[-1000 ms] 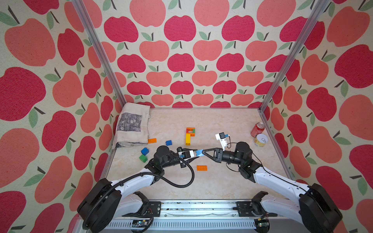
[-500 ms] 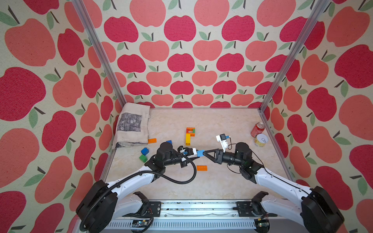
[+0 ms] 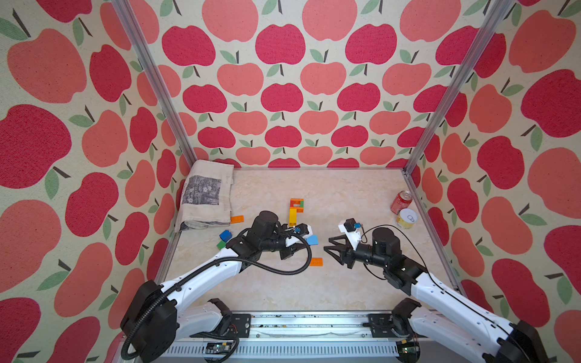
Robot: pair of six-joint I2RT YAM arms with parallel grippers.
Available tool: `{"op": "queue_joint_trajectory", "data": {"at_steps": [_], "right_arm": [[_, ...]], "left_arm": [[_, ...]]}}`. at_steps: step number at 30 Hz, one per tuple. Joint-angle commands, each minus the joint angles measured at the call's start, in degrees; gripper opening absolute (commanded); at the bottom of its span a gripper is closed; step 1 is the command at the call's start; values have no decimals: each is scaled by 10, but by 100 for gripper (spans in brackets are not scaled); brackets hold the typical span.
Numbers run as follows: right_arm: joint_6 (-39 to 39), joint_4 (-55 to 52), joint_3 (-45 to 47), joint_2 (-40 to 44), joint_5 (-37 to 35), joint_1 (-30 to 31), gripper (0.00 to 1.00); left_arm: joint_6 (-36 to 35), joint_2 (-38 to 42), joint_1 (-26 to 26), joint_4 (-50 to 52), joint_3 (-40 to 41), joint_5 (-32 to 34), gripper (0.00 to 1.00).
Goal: Assemble the letter p with lego
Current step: Pick up the lego brick from the center of the board.
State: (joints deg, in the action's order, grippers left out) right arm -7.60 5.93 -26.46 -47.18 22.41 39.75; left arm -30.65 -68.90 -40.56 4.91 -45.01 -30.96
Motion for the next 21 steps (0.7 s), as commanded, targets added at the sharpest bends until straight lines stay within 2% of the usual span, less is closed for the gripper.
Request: {"op": "queue_joint_trajectory", "data": {"at_steps": [1,4,9,15,21], "right_arm": [[74,-59,-15,34,-94,3,49],[72,-80,-10,51,-150,2,48],[59,-87,15,89,-185,2,48],[52,-89,65,173,-253,2,48],[41,-95,96,243,-295,2,48]], "left_arm": [[-33,-26,-18,169,-55,48,27],[-40,-71,-43,237,-98,95,27],[-36,-181,-71,371,-206,151,24],[-58,-259,-82,476,-314,189,24],[-80,-399,-96,639,-465,234,24]]}}
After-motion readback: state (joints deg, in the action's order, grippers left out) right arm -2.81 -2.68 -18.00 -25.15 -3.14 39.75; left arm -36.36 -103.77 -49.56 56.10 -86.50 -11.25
